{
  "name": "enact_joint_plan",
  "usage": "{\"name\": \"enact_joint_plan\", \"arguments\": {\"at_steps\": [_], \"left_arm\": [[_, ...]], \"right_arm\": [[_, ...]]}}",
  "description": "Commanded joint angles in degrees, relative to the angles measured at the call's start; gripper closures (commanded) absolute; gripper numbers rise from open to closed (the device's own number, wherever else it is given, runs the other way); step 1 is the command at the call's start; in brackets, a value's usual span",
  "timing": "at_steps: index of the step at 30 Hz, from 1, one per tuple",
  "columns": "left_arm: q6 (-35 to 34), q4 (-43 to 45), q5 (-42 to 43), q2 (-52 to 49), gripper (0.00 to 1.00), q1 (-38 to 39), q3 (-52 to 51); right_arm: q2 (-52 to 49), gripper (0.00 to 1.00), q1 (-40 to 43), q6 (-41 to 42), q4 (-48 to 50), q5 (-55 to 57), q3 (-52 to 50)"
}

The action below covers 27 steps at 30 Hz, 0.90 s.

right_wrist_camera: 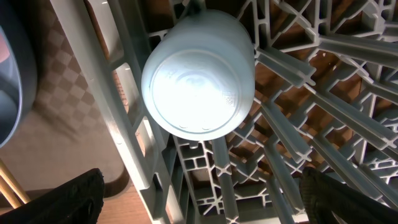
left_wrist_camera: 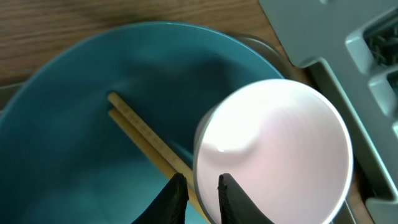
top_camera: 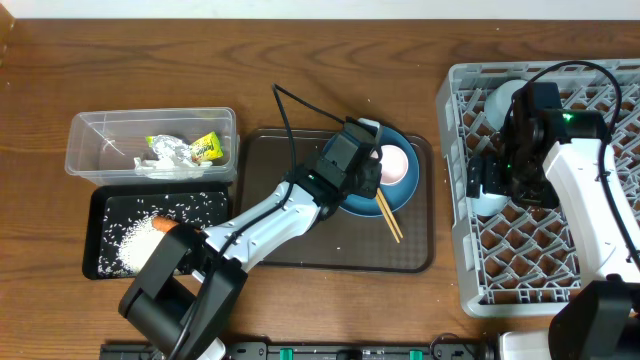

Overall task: Sort waste into correct bins and load items into the dishwasher rack
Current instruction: 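Grasp the pink cup with the left gripper and lift it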

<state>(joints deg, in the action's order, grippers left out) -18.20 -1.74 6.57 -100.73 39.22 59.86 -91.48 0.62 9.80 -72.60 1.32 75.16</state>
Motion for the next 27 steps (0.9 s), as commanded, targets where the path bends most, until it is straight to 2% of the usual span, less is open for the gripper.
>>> {"name": "enact_joint_plan", "arguments": {"at_steps": [1, 13, 15, 19, 27], "left_arm": [[-1.1, -0.5, 2.0, 0.4, 0.78, 0.1, 0.2], [-3.5, -1.7, 2.0, 0.4, 0.79, 0.1, 0.2], [-3.5, -2.0, 2.0, 0.4, 0.81, 0.1, 0.2], [-3.5, -2.3, 2.0, 0.4, 0.92, 0.1, 0.2], [-3.5, -2.0, 2.0, 0.7, 0.94, -0.2, 0.2]], "right_arm": [[-0.2, 0.01, 0.5, -0.2, 0.0, 0.6, -0.3], [-0.2, 0.01, 0.5, -0.2, 0.0, 0.6, -0.3], [-0.2, 0.01, 0.5, -0.2, 0.0, 0.6, -0.3], [-0.2, 0.01, 0.5, -0.2, 0.0, 0.6, -0.3], [-0.2, 0.01, 0.5, -0.2, 0.0, 0.6, -0.3]]}}
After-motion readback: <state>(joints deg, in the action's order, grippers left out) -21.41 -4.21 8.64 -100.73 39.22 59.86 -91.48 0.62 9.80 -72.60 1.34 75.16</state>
